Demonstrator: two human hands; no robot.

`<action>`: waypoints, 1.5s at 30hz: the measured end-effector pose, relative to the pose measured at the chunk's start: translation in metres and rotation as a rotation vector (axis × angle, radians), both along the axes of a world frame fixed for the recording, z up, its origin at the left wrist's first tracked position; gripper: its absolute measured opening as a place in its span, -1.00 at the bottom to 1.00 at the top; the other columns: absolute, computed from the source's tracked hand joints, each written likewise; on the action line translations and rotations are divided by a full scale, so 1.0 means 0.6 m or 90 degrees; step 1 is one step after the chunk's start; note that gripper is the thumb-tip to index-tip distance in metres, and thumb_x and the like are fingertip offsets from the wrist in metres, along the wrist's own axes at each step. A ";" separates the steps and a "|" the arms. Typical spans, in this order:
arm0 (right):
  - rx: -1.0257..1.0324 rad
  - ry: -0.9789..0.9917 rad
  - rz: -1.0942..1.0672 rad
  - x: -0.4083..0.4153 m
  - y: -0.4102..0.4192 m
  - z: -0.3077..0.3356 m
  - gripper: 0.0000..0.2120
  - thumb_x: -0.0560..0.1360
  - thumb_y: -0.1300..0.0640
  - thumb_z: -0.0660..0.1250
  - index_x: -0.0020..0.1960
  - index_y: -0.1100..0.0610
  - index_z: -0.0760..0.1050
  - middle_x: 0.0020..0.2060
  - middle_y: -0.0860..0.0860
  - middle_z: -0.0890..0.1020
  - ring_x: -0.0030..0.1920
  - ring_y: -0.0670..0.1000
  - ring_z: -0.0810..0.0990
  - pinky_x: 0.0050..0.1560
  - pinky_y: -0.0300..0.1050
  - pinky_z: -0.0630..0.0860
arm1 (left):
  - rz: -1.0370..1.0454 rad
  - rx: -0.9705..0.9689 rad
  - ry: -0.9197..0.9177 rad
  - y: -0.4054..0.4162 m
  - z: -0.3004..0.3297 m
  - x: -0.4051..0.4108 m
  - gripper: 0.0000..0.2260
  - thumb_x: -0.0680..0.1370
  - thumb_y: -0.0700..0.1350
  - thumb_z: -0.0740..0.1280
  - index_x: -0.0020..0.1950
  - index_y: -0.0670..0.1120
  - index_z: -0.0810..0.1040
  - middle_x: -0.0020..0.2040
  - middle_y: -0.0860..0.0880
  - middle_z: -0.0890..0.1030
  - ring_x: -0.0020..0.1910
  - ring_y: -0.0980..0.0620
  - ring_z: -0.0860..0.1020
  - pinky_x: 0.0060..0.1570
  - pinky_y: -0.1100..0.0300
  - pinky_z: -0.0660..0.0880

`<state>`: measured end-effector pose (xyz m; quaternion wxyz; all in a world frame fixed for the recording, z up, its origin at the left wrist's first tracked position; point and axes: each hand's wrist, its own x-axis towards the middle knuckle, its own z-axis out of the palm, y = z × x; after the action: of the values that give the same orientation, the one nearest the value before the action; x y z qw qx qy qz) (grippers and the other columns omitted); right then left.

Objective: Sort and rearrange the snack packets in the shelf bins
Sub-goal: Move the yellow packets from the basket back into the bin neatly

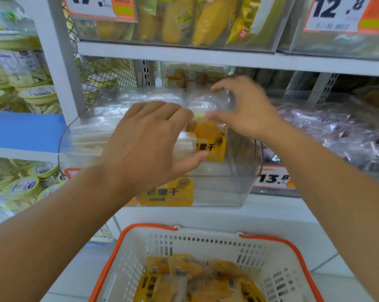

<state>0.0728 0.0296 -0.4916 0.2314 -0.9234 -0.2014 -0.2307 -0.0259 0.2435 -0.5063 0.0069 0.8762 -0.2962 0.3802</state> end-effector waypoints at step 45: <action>0.081 0.725 0.019 -0.244 -0.055 -0.484 -0.83 0.54 0.09 0.45 -0.23 -0.04 0.61 -0.31 -0.15 0.63 -0.25 -0.14 0.59 -0.23 -0.25 0.45 | 0.289 -0.765 0.809 -0.044 -0.569 -0.104 -0.58 0.64 0.08 0.27 -0.21 -0.23 0.59 -0.44 0.00 0.49 -0.41 -0.02 0.47 -0.30 0.08 0.41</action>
<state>-0.0738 -0.0033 -0.7821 0.3616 -0.8835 -0.0435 0.2947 -0.0880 0.2170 -0.8475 0.5505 0.8072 0.1922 -0.0925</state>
